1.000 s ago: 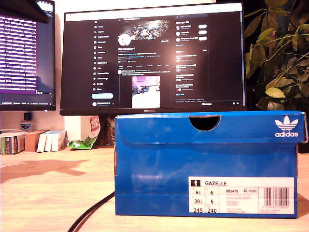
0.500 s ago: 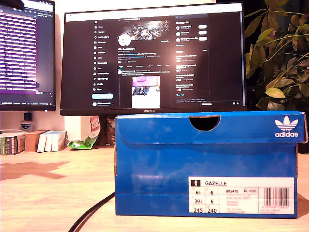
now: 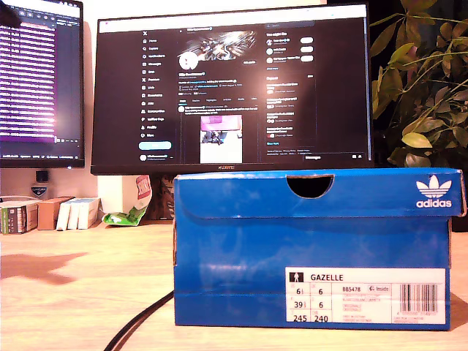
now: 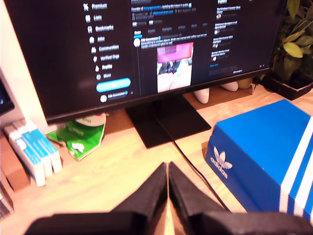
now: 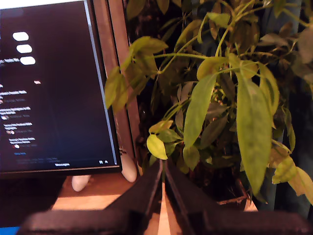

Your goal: Close the blue shoebox by pushing the lid with your left arm and holding the box in place with your right arm

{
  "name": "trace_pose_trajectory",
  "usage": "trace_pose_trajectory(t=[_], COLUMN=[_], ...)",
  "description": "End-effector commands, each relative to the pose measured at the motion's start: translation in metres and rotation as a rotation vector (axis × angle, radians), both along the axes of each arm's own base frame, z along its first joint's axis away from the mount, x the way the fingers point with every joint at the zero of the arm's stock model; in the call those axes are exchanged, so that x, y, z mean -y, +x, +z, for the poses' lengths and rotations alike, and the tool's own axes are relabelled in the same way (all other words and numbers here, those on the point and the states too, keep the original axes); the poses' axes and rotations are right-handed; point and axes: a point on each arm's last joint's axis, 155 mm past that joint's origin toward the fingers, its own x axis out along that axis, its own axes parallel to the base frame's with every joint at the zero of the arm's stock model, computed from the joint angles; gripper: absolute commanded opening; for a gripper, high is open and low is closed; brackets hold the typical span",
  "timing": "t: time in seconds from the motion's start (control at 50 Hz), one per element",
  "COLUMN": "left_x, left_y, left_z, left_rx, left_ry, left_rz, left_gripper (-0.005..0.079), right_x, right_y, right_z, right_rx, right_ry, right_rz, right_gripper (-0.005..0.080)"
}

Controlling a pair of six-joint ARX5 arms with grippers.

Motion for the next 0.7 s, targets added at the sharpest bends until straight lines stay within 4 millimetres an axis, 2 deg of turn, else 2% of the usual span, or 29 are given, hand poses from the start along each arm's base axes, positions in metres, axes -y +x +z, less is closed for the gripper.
trace_pose_trajectory(t=[0.0,0.4,0.68], left_x=[-0.001,-0.012,-0.024], left_y=[-0.006,-0.033,-0.051], left_z=[-0.009,-0.041,-0.053], left_rx=[-0.002,0.022,0.064], left_ry=[-0.002,-0.040,-0.065], left_rz=[0.008,0.119,0.221], left_gripper=[-0.0009,-0.0009,-0.0009], right_x=[0.000,0.000,0.003], right_y=[-0.002,-0.030,-0.051], right_z=[-0.016,-0.057,-0.088], right_rx=[-0.019,-0.032,-0.077], right_ry=[0.005,0.005,0.033], right_rz=[-0.002,-0.011,-0.036], right_gripper=[-0.0005,-0.0005,-0.0005])
